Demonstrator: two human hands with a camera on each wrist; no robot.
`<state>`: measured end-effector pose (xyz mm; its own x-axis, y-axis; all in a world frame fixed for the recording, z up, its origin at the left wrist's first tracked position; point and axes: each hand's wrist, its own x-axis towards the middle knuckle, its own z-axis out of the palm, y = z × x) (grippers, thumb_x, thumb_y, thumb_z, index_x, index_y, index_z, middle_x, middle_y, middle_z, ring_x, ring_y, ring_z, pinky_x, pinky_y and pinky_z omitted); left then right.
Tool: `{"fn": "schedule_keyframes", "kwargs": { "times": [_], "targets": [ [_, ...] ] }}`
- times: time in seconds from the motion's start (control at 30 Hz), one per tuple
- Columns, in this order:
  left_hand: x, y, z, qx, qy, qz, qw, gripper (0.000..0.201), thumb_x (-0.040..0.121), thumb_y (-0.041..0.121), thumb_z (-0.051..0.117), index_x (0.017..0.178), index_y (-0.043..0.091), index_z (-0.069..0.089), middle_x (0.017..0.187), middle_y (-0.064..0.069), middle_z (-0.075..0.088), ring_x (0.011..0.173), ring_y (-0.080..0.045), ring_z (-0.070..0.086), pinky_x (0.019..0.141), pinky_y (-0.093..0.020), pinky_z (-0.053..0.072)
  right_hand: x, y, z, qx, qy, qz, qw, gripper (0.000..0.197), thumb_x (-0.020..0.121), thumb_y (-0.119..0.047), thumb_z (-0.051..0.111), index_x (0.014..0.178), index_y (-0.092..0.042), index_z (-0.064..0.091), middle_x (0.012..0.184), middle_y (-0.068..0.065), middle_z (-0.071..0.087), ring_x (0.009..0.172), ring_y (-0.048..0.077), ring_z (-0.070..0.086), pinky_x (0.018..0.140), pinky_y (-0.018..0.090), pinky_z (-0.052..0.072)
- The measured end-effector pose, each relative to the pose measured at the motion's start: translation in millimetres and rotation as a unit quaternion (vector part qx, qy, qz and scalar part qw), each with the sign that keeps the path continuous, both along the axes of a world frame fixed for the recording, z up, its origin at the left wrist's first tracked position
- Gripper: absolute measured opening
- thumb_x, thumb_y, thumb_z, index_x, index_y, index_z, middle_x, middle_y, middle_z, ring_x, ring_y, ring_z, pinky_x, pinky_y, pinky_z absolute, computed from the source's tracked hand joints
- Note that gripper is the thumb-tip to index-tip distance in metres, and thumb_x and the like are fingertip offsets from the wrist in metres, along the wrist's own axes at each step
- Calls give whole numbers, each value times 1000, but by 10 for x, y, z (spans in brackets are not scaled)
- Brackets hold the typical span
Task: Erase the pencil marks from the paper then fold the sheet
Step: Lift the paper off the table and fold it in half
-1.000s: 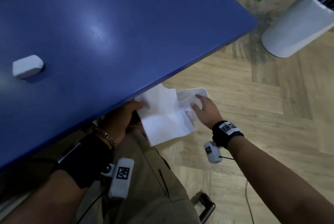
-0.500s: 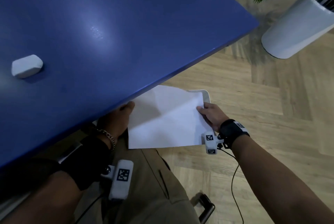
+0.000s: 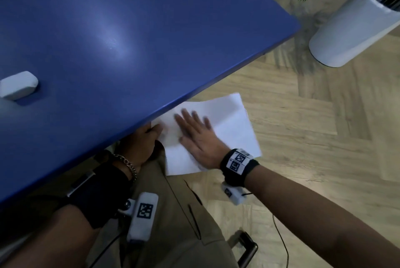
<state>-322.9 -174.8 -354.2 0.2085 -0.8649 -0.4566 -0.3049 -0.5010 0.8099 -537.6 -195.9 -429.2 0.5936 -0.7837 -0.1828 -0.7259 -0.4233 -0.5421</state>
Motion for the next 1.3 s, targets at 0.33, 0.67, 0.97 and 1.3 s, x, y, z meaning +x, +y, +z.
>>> {"fn": "schedule_keyframes", "kwargs": {
  "times": [0.33,0.67,0.97,1.3],
  "targets": [
    [32,112,282,71,237,85,965,12,101,15,61,99,14,72,85,3,76,77,-12,73,81,-31,56,-1332,-395,-70,98,-24,-379,920,58,102,-58,47,144,-19,54,149,11,54,136,32,52,110,47,42],
    [247,485,660,59,224,53,971,20,104,15,59,117,7,72,118,-9,77,110,-24,73,102,-39,56,-1342,162,606,478,-272,-378,745,46,99,-29,66,133,1,63,130,22,69,119,40,67,102,50,52],
    [555,975,1062,-24,-46,-176,983,16,104,28,62,110,30,77,108,23,77,102,4,70,93,-22,49,-1440,637,1612,375,-279,-346,814,31,104,-19,58,128,-1,67,124,20,72,113,39,71,99,50,55],
    [1234,1808,1706,91,-209,-369,901,42,84,11,54,114,40,64,89,16,76,80,-3,70,84,-32,57,-1338,1049,2846,274,-253,-258,891,24,101,-16,61,117,-4,75,116,22,75,101,39,74,85,44,62]
  ]
}}
